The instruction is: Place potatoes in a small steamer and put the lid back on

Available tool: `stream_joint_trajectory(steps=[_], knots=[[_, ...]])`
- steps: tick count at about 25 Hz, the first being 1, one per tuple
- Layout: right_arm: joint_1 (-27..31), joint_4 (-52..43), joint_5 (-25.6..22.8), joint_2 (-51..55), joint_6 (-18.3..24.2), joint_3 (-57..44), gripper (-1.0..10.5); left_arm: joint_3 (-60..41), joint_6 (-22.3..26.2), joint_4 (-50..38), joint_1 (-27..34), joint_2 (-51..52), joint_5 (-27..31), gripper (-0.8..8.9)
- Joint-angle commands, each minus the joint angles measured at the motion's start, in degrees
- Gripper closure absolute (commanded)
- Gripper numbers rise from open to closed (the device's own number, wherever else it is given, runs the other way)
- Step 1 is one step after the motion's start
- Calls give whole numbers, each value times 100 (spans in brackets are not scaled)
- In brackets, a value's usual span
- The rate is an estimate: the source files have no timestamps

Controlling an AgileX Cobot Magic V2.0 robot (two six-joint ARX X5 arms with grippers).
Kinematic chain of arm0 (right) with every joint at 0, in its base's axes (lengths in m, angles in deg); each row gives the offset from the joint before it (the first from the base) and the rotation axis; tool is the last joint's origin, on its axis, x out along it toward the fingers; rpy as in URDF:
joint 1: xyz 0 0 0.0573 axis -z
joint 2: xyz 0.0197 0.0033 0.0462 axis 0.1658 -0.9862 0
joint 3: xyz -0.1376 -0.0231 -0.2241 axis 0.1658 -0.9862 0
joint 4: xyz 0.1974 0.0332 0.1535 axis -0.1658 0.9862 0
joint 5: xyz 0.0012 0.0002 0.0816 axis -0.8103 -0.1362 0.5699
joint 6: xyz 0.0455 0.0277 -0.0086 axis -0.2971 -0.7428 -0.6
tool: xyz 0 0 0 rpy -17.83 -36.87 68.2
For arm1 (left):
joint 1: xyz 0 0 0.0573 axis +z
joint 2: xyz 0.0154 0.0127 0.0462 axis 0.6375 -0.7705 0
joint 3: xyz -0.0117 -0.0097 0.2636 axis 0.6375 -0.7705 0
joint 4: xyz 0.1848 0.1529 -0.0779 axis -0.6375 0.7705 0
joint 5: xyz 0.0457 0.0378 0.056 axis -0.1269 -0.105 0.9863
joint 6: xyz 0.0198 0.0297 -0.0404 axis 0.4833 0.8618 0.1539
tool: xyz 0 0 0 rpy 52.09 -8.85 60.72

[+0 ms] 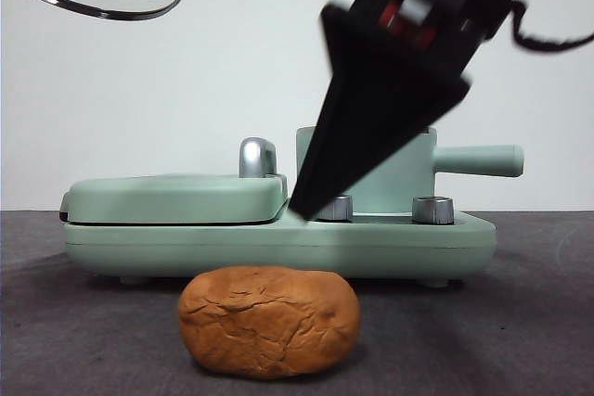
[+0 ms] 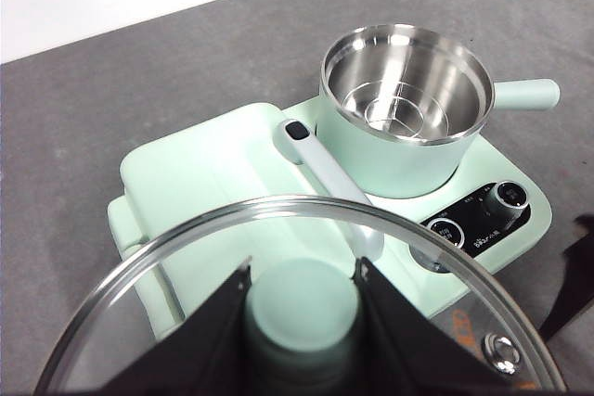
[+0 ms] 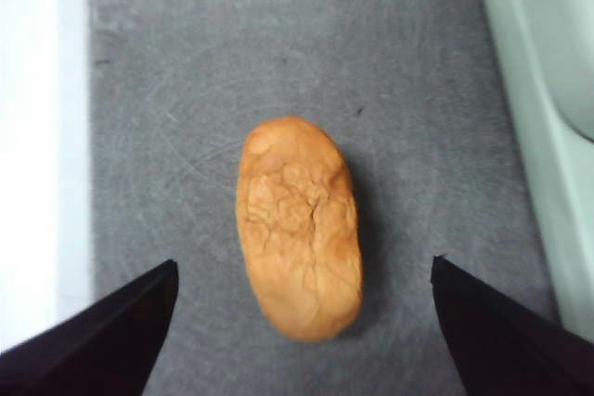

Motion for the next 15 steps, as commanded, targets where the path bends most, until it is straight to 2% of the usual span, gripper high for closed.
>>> stream_joint_trajectory(steps=[1,11,13,15], knots=[[-142,-188,-111,-310,120,111,512,116,-22,-205,-15,-20,-9,804],[-354,-568,-175,-916,153,111,513,116,-15,-203,-15,-20,-9,804],[-389,-584,-354,-1056,153,111,518,116,-9,-203,-15,-20,-9,804],[-389,-584,-404,-1180,151,111,582,116,0,-205,-15,-20,-9,804]])
